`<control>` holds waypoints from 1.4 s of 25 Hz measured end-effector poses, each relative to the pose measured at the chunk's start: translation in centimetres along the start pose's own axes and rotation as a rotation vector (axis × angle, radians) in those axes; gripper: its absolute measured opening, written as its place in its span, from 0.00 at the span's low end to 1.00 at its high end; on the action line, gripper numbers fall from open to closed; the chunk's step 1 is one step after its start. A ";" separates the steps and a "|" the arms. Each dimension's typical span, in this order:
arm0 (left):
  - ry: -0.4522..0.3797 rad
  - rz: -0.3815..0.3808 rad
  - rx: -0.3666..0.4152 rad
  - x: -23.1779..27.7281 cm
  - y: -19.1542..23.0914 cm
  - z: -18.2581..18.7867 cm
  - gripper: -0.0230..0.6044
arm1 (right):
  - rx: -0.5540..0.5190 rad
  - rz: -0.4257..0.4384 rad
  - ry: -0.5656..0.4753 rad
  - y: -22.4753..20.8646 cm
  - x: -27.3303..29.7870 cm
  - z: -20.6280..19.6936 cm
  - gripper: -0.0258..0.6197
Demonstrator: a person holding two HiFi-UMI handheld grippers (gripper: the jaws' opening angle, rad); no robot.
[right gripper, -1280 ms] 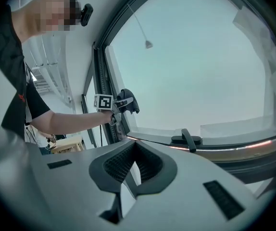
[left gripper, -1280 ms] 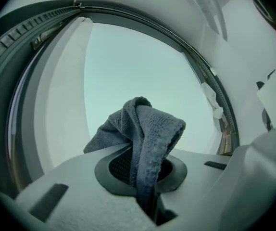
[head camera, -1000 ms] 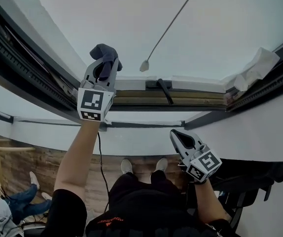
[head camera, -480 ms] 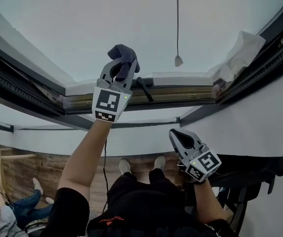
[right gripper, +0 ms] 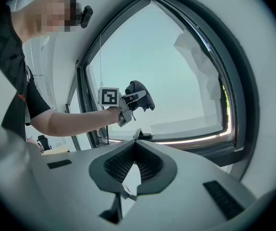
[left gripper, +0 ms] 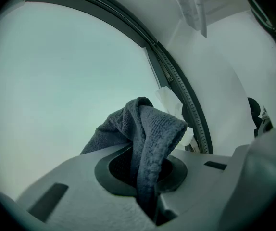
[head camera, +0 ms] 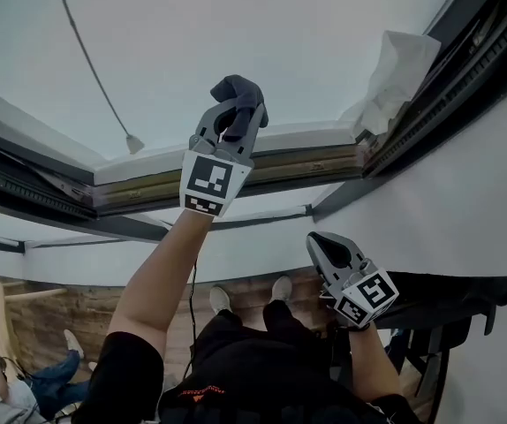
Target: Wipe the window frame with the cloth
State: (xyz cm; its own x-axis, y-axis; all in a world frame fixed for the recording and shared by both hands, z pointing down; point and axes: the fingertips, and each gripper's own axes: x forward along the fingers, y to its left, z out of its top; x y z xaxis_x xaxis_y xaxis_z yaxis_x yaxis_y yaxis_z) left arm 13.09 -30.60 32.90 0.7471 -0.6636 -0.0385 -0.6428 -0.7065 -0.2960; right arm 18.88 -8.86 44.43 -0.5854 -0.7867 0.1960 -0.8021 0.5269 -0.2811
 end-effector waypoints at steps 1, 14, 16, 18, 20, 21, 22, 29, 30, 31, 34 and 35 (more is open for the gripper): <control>-0.004 -0.009 0.000 0.7 -0.6 0.3 0.11 | 0.002 -0.003 -0.003 -0.4 -0.3 0.0 0.04; -0.011 -0.136 0.006 8.3 -8.3 1.2 0.11 | 0.026 -0.058 -0.030 -4.8 -3.7 0.0 0.04; -0.014 -0.154 0.006 9.3 -9.3 1.3 0.11 | 0.030 -0.064 -0.030 -5.4 -4.0 -0.1 0.04; -0.018 -0.171 0.005 10.1 -10.3 1.4 0.11 | 0.031 -0.067 -0.029 -6.0 -4.1 -0.3 0.04; -0.024 -0.187 0.004 10.5 -10.9 1.6 0.11 | 0.031 -0.067 -0.026 -6.2 -4.0 -0.3 0.05; -0.028 -0.196 0.004 10.6 -11.1 1.9 0.11 | 0.030 -0.065 -0.024 -6.2 -3.9 -0.2 0.04; -0.033 -0.206 0.006 10.5 -11.3 2.2 0.11 | 0.030 -0.062 -0.023 -6.1 -3.7 -0.1 0.04; -0.073 -0.222 0.012 6.4 -10.5 2.5 0.11 | 0.013 -0.027 -0.005 -4.4 -1.2 0.1 0.04; -0.074 -0.212 0.007 5.3 -9.9 2.3 0.11 | 0.009 -0.015 0.001 -3.9 -0.5 0.1 0.04; -0.073 -0.195 0.004 4.1 -9.0 2.0 0.11 | 0.004 0.001 0.008 -3.3 0.2 0.1 0.04; -0.058 -0.133 -0.003 0.0 -5.8 0.6 0.11 | -0.012 0.050 0.034 -1.1 2.5 0.0 0.04; -0.050 -0.113 -0.006 -1.4 -4.6 0.0 0.11 | -0.016 0.063 0.041 -0.3 3.2 -0.1 0.04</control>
State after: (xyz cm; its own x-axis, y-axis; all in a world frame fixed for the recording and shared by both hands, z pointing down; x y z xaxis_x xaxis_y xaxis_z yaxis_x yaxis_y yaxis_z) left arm 15.01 -26.37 34.29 0.8222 -0.5668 -0.0532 -0.5551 -0.7774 -0.2957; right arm 17.17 -11.51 45.24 -0.6391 -0.7379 0.2172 -0.7650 0.5806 -0.2787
